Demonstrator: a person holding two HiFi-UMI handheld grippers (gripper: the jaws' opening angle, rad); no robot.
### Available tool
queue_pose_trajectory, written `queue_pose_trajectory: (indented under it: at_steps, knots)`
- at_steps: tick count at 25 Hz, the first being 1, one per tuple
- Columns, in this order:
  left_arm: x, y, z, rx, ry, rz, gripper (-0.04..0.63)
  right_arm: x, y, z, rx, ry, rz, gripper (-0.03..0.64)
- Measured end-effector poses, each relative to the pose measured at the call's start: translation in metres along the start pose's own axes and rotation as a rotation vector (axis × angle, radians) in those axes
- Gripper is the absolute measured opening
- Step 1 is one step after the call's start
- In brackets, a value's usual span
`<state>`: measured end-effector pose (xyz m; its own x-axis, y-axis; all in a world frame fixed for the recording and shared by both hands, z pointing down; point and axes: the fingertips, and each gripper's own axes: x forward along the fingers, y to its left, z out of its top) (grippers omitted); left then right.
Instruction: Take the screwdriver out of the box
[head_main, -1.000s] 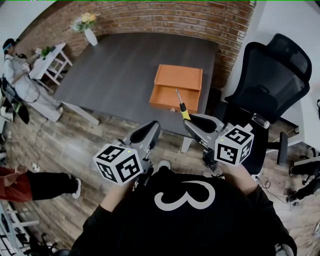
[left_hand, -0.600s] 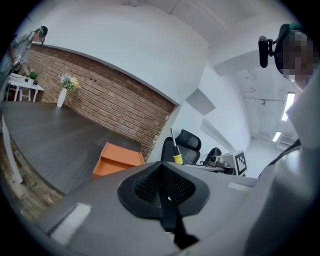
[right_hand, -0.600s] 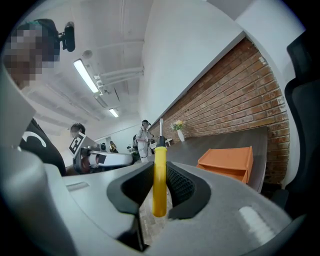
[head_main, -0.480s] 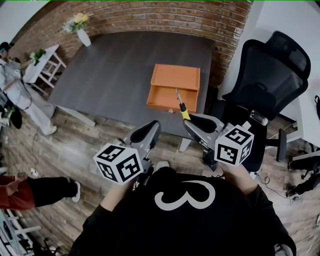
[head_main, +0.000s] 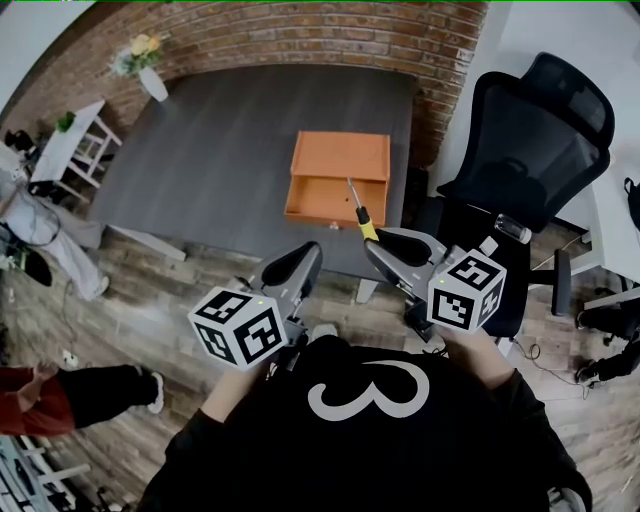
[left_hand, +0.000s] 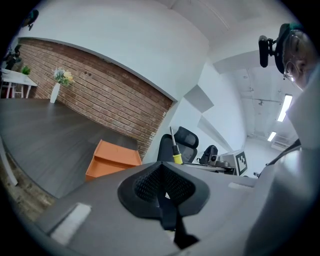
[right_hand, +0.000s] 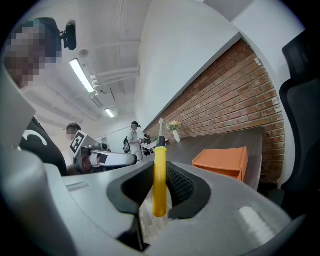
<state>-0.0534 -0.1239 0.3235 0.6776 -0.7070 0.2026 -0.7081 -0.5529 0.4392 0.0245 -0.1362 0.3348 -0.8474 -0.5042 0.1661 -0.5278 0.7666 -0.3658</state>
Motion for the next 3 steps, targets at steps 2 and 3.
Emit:
queue_pose_trajectory:
  at_steps: [2, 3]
  knots:
    - [0.0026, -0.0035, -0.0024, 0.000, 0.005, -0.003, 0.011, -0.0039, -0.0013, -0.0009, 0.001, 0.000, 0.000, 0.077]
    - [0.0038, -0.0052, -0.0036, 0.000, 0.007, -0.004, 0.011, -0.0059, -0.0019, -0.0013, 0.002, 0.000, 0.000, 0.077]
